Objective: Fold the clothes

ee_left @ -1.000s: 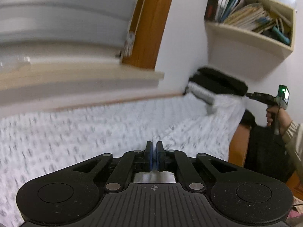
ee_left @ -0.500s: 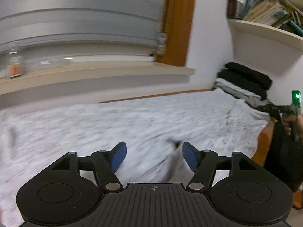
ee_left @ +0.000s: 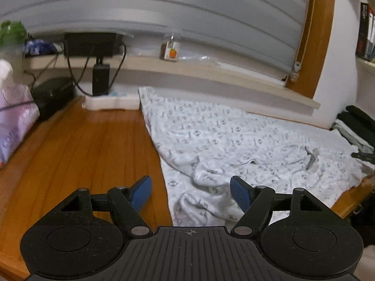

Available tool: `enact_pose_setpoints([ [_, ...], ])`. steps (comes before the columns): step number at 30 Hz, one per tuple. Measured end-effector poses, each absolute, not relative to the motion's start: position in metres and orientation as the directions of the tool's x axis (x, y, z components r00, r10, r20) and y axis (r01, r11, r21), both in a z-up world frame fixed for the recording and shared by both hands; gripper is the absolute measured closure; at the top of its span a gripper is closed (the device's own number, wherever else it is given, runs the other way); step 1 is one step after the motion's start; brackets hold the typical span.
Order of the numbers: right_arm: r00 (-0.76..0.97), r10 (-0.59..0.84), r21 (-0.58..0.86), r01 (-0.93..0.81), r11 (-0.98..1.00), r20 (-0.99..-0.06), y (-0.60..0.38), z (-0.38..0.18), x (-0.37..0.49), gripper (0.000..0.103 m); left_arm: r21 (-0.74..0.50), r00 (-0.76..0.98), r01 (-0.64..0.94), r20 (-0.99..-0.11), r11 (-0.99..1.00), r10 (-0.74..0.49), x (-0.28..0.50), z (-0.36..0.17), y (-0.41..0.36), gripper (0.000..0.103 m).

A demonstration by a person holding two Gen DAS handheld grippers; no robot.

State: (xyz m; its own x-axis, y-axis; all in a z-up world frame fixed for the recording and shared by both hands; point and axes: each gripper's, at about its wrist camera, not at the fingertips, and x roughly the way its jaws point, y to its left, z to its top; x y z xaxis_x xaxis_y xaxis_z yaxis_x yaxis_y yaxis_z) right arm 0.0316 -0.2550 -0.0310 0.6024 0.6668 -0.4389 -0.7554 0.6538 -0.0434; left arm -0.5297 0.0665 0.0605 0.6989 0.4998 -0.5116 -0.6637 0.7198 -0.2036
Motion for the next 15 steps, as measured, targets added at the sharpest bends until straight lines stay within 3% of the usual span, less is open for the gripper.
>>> enact_pose_setpoints([
  [6,0.592,0.673,-0.133,-0.786,0.604,-0.443,-0.232,-0.035,0.015,0.032,-0.216,0.722,-0.617,-0.538,0.757,0.435,-0.511,0.052,0.081,0.038],
  [9,0.581,0.681,-0.145,-0.797,0.586,-0.445,-0.228,-0.038,0.010,0.032,-0.192,0.721,-0.590,-0.561,0.784,0.406,-0.497,0.049,0.082,0.071],
  [10,0.580,0.684,-0.143,-0.798,0.585,-0.443,-0.228,-0.038,0.010,0.032,-0.185,0.723,-0.578,-0.568,0.795,0.393,-0.493,0.048,0.083,0.093],
  [13,0.576,0.691,-0.135,-0.801,0.583,-0.437,-0.229,-0.038,0.009,0.032,-0.153,0.722,-0.616,-0.501,0.772,0.477,-0.495,0.060,0.084,0.095],
  [15,0.571,0.698,-0.126,-0.805,0.580,-0.433,-0.230,-0.034,0.006,0.032,-0.210,0.739,-0.638,-0.438,0.741,0.512,-0.505,0.075,0.091,0.094],
])
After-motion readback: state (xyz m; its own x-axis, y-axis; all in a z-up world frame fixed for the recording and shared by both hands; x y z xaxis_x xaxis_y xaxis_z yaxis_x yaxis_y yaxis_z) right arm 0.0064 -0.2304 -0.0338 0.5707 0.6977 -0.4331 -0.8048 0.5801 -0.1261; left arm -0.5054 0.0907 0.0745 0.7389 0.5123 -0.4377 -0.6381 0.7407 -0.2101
